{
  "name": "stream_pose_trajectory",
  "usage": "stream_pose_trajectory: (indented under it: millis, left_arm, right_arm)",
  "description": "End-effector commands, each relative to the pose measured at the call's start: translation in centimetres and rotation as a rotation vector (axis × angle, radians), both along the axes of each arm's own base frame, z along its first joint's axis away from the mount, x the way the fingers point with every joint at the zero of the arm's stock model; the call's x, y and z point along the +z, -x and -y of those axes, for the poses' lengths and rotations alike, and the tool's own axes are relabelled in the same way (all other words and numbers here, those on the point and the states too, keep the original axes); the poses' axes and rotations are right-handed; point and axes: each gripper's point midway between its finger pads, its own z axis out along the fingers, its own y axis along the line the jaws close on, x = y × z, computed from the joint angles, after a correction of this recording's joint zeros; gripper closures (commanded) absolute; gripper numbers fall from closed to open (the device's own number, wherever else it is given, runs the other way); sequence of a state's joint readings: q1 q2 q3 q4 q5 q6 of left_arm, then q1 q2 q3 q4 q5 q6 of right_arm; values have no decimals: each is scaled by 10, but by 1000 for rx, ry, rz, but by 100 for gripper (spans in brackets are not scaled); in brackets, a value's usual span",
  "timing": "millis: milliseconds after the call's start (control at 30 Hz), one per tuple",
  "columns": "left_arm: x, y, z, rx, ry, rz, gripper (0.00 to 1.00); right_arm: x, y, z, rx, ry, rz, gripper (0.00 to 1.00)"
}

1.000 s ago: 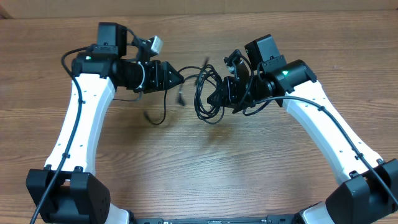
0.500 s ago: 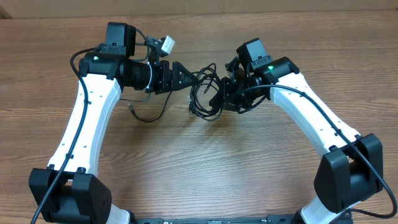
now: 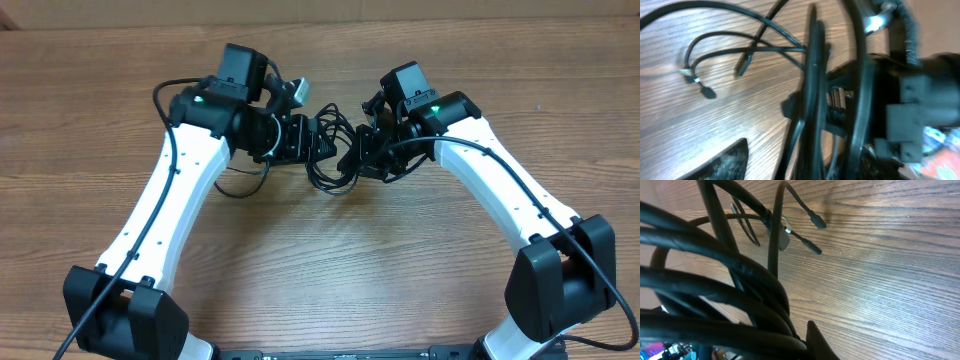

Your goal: Untangle cables

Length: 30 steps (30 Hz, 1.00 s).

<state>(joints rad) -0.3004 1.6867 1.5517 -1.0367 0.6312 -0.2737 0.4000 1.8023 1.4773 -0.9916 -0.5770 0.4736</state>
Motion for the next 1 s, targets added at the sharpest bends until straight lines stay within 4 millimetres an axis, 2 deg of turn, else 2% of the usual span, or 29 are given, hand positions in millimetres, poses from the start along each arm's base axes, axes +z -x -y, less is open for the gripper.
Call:
stream_pose_trajectory:
  millis: [0, 33, 133, 167, 200, 233, 267, 300, 367, 400, 433, 467, 533, 667, 700, 767, 833, 867, 933, 967]
  left_arm:
    - [-16, -14, -8, 105, -157, 32, 83]
    - [-17, -16, -9, 111, -163, 38, 96]
    - [-13, -21, -13, 124, -156, 53, 96]
    - [-9, -22, -16, 135, -154, 60, 96]
    - [-4, -22, -20, 141, -154, 66, 96]
    - [-2, -22, -26, 155, -164, 68, 96]
    - [-4, -20, -35, 174, -200, 61, 95]
    - [-8, -16, -40, 182, -232, 44, 96]
    - [-11, -12, -42, 195, -237, 15, 96]
    - [-11, -11, -42, 241, -227, -20, 96]
    - [-10, -9, -39, 379, -175, -136, 96]
    - [-9, -7, -34, 501, -118, -246, 96]
    - [-6, -4, -28, 673, -43, -409, 96]
    - [2, 4, -14, 923, 91, -722, 96]
    - [9, 8, -5, 967, 145, -832, 96]
    - [21, 6, 7, 918, 220, -883, 96]
    - [27, 10, 13, 880, 245, -915, 96]
    - [27, 10, 13, 869, 243, -904, 96]
    - [26, 10, 13, 841, 240, -876, 95]
    - [25, 8, 11, 803, 232, -822, 81]
  right_arm:
    - [6, -1, -2, 15, -25, 13, 91]
    - [6, 0, -2, 15, -23, 9, 91]
    - [3, -2, 2, 1, 5, 13, 83]
    - [3, -2, 3, 1, 5, 14, 74]
    - [5, -3, 5, -2, -4, 15, 71]
    - [17, -3, 1, 50, -76, 41, 66]
    - [43, -4, -3, 116, -199, 86, 61]
    - [57, -6, -3, 126, -243, 110, 55]
    - [83, -10, 1, 131, -287, 178, 38]
    - [96, -8, 1, 159, -295, 236, 30]
    - [105, -4, 1, 224, -294, 320, 24]
    - [105, 3, 1, 286, -287, 360, 19]
    - [97, 11, 1, 375, -251, 404, 15]
    - [81, 5, 8, 384, -117, 436, 2]
    - [79, 6, 8, 453, -93, 492, 2]
    - [78, 11, 2, 606, -89, 605, 2]
    - [70, 15, -11, 759, -89, 696, 7]
    - [61, 14, -16, 791, -87, 695, 18]
    - [53, 12, -17, 785, -88, 670, 52]
    - [53, 12, -17, 766, -88, 654, 76]
